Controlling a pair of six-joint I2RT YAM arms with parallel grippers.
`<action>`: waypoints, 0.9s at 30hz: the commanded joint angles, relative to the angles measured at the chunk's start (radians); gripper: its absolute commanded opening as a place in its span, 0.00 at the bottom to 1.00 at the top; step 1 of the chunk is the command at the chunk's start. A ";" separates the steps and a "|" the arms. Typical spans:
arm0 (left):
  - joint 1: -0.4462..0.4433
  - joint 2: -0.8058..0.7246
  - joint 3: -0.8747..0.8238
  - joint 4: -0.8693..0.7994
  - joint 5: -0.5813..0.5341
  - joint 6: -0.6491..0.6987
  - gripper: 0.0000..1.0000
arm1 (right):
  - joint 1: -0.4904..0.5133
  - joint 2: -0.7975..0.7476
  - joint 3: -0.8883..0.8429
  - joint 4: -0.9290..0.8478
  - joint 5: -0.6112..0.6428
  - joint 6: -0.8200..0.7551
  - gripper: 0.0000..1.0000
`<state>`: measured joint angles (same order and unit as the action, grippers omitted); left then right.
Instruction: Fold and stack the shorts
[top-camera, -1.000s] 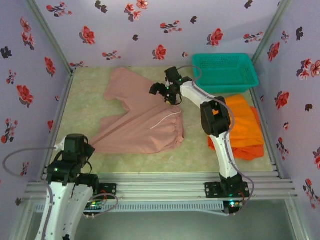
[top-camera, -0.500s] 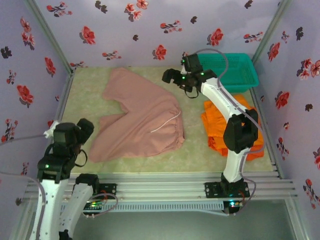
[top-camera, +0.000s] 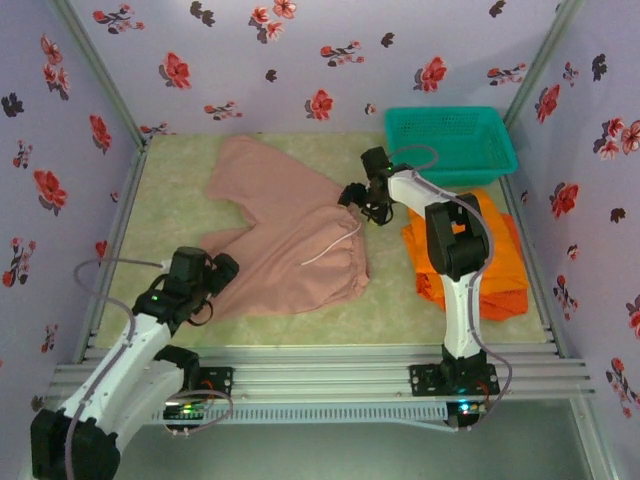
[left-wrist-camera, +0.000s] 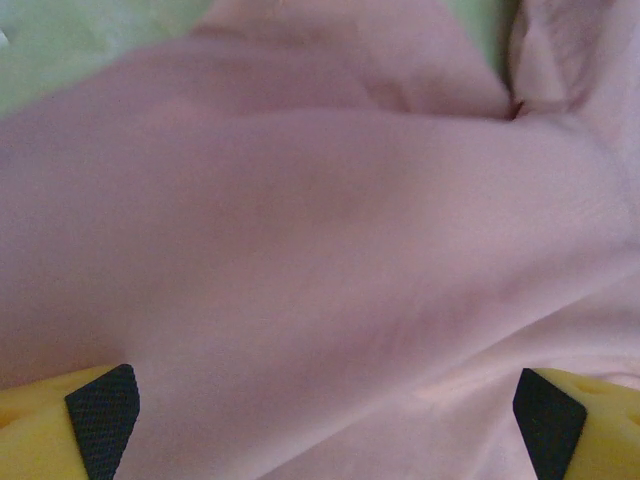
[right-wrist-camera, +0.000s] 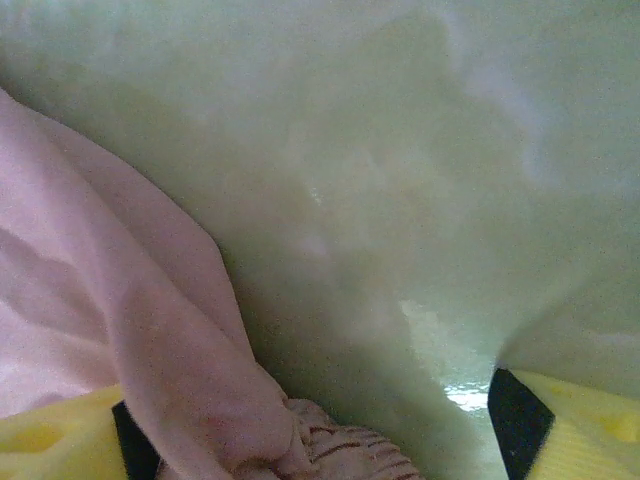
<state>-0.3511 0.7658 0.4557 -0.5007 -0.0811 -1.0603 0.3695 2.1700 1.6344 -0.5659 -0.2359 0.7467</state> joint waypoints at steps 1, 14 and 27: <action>-0.029 0.039 -0.051 0.126 -0.015 -0.051 0.99 | 0.011 -0.022 -0.053 0.084 -0.060 0.091 0.82; -0.075 0.094 -0.197 0.234 -0.050 -0.101 0.99 | 0.017 -0.141 -0.266 0.544 -0.223 0.422 0.38; -0.077 0.086 -0.227 0.242 -0.067 -0.113 0.99 | 0.277 -0.374 -0.211 0.259 0.237 -0.060 0.00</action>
<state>-0.4213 0.8467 0.2718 -0.2264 -0.1280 -1.1496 0.5476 1.8111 1.3983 -0.1947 -0.1745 0.8783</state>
